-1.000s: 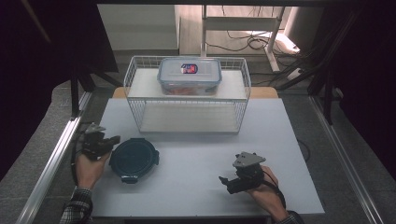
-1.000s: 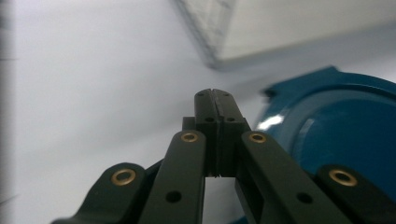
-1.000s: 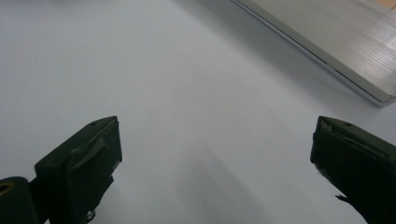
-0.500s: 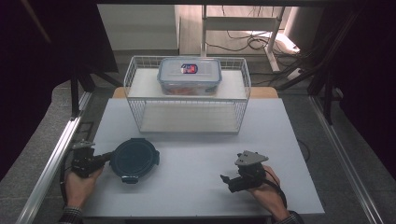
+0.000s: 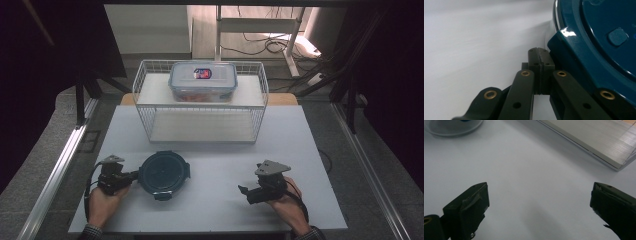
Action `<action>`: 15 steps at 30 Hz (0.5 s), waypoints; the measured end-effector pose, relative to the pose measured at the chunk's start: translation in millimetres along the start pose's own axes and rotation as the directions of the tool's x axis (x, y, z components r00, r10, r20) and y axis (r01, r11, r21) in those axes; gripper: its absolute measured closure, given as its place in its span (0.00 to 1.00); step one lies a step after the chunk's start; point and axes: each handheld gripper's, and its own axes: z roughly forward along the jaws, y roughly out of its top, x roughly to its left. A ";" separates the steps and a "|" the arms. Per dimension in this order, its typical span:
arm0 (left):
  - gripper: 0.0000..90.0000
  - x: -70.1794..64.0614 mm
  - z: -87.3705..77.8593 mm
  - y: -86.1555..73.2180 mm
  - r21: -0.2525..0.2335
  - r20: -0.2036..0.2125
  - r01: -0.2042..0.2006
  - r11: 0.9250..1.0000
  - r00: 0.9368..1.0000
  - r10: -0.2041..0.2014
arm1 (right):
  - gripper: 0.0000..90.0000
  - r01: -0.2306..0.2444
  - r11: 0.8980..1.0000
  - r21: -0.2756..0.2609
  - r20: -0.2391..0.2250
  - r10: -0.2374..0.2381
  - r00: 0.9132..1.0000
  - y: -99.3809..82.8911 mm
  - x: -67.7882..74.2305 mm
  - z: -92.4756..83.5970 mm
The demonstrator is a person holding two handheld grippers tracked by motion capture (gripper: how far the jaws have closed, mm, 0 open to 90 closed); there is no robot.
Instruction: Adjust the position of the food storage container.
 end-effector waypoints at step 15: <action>1.00 -54.6 42.8 24.8 0.043 0.125 -0.086 0.995 0.989 0.080 | 0.02 -0.002 1.000 0.016 -0.003 0.002 1.000 -1.8 -0.4 2.9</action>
